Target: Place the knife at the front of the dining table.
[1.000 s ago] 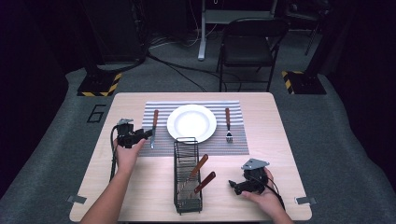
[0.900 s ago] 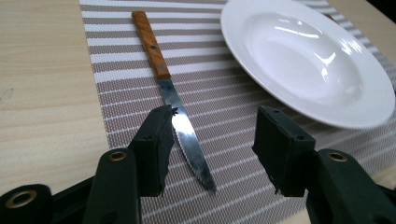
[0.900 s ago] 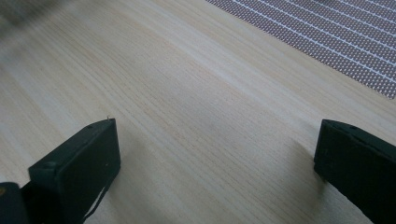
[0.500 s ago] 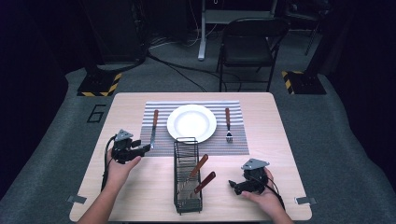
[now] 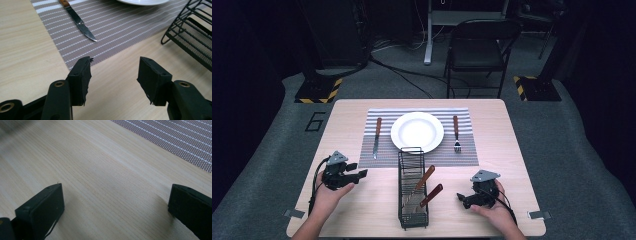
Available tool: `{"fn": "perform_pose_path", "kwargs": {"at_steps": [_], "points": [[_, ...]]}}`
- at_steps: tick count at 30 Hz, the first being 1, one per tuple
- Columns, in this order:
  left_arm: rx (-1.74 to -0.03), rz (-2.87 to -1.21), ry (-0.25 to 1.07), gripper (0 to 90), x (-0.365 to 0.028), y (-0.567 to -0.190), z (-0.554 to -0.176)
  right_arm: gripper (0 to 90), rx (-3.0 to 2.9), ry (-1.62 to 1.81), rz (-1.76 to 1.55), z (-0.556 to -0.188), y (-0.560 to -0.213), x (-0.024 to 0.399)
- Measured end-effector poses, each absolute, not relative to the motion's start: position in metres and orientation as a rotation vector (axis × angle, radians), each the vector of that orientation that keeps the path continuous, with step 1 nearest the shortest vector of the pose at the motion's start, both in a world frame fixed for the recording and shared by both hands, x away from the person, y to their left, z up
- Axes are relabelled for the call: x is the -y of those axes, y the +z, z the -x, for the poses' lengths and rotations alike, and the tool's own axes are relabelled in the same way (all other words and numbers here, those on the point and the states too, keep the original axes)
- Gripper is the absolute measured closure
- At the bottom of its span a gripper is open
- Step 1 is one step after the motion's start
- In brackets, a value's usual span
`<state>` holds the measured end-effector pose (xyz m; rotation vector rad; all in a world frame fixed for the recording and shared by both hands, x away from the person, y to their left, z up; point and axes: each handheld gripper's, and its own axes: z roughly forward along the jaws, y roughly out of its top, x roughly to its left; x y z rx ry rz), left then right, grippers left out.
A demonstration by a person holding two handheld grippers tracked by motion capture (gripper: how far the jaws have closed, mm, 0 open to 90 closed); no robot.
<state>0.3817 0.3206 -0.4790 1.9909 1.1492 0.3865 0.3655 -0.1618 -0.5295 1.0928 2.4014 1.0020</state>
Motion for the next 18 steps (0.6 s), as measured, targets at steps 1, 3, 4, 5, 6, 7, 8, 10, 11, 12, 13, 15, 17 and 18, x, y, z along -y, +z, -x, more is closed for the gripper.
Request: {"fn": "perform_pose_path", "kwargs": {"at_steps": [1, 3, 4, 5, 6, 7, 8, 10, 11, 12, 13, 15, 17, 18], "points": [[-1.146, -1.993, 0.383, 43.3, -0.320, -0.480, -0.380, 0.0, -2.401, 1.003, -1.093, -0.366, -0.529, 0.162], [-1.141, -1.997, 0.378, 43.2, -0.317, -0.483, -0.378, 0.0, -2.402, 1.002, -1.093, -0.366, -0.529, 0.162], [-1.134, -2.008, 0.367, 43.1, -0.317, -0.483, -0.377, 0.0, -2.402, 1.002, -1.093, -0.365, -0.529, 0.162], [-1.132, -2.007, 0.365, 42.8, -0.315, -0.484, -0.376, 0.0, -2.401, 1.002, -1.092, -0.366, -0.529, 0.162], [-1.133, -2.011, 0.357, 42.6, -0.314, -0.485, -0.375, 0.0, -2.402, 1.002, -1.093, -0.365, -0.529, 0.162], [-1.122, -2.016, 0.352, 42.2, -0.313, -0.487, -0.375, 0.0, -2.402, 1.002, -1.092, -0.366, -0.529, 0.162], [-1.119, -2.018, 0.348, 41.8, -0.311, -0.488, -0.375, 0.0, -2.402, 1.002, -1.092, -0.366, -0.529, 0.162], [-1.098, -2.024, 0.346, 41.5, -0.306, -0.491, -0.374, 0.0, -2.401, 1.002, -1.092, -0.366, -0.529, 0.162], [-1.082, -2.040, 0.345, 41.2, -0.305, -0.492, -0.374, 0.0, -2.402, 1.002, -1.093, -0.366, -0.529, 0.162], [-1.065, -2.056, 0.343, 41.2, -0.303, -0.493, -0.374, 0.0, -2.401, 1.002, -1.093, -0.365, -0.529, 0.162], [-1.051, -2.066, 0.336, 41.1, -0.301, -0.494, -0.373, 0.0, -2.402, 1.002, -1.092, -0.366, -0.529, 0.162], [-1.016, -2.080, 0.340, 41.2, -0.297, -0.495, -0.372, 0.0, -2.401, 1.002, -1.092, -0.366, -0.529, 0.162], [-0.992, -2.077, 0.346, 41.0, -0.293, -0.497, -0.371, 0.0, -2.402, 1.002, -1.092, -0.366, -0.529, 0.162], [-0.977, -2.085, 0.348, 41.1, -0.292, -0.498, -0.370, 0.0, -2.401, 1.002, -1.092, -0.366, -0.529, 0.162]]}}
